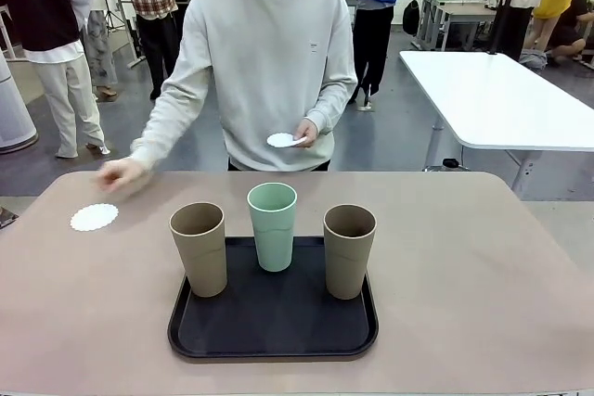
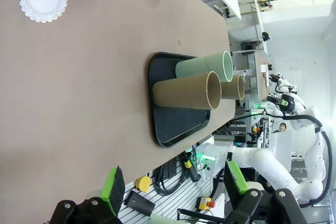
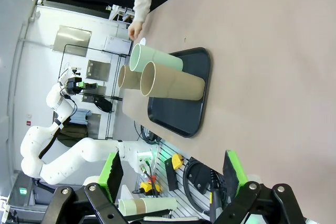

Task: Place coasters on the table and set cups on them.
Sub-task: Pick up one Reusable plastic cup and place it on a coaster set by the human.

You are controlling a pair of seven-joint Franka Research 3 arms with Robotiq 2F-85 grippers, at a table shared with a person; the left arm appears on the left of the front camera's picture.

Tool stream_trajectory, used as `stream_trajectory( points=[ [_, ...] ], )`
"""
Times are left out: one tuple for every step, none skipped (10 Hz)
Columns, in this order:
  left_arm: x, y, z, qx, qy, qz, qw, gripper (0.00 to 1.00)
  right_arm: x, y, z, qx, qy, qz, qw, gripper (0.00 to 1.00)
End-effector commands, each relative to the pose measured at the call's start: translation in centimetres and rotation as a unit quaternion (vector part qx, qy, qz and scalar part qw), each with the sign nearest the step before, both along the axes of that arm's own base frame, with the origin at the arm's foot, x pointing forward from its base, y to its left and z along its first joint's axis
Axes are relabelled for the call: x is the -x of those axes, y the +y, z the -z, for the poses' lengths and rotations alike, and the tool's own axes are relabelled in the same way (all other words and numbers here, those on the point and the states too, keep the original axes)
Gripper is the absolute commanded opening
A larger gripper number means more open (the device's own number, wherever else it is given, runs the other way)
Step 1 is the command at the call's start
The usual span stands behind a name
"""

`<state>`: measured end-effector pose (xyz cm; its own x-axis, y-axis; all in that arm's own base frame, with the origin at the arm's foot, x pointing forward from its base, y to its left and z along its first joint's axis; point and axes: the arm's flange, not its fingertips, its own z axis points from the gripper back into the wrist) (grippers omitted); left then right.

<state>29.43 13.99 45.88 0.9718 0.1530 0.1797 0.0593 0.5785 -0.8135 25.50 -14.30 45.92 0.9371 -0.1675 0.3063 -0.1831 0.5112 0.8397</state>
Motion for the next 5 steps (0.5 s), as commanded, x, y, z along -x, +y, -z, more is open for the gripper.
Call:
stream_trajectory(
  points=[
    [-0.03,-0.06,-0.01,0.006,-0.003,0.002,1.000,1.00,-0.10,0.05,0.04,-0.004,-0.002,-0.002,1.000,1.00],
    [-0.03,-0.06,-0.01,0.006,-0.003,0.002,1.000,1.00,-0.10,0.05,0.04,-0.004,-0.002,-0.002,1.000,1.00],
    [-0.03,-0.06,-0.01,0.006,-0.003,0.002,1.000,1.00,-0.10,0.05,0.04,-0.004,-0.002,-0.002,1.000,1.00],
    [-0.03,-0.06,-0.01,0.006,-0.003,0.002,1.000,1.00,-0.10,0.05,0.04,-0.004,-0.002,-0.002,1.000,1.00],
    [-0.03,-0.06,-0.01,0.006,-0.003,0.002,1.000,1.00,-0.10,0.05,0.04,-0.004,-0.002,-0.002,1.000,1.00]
  ],
)
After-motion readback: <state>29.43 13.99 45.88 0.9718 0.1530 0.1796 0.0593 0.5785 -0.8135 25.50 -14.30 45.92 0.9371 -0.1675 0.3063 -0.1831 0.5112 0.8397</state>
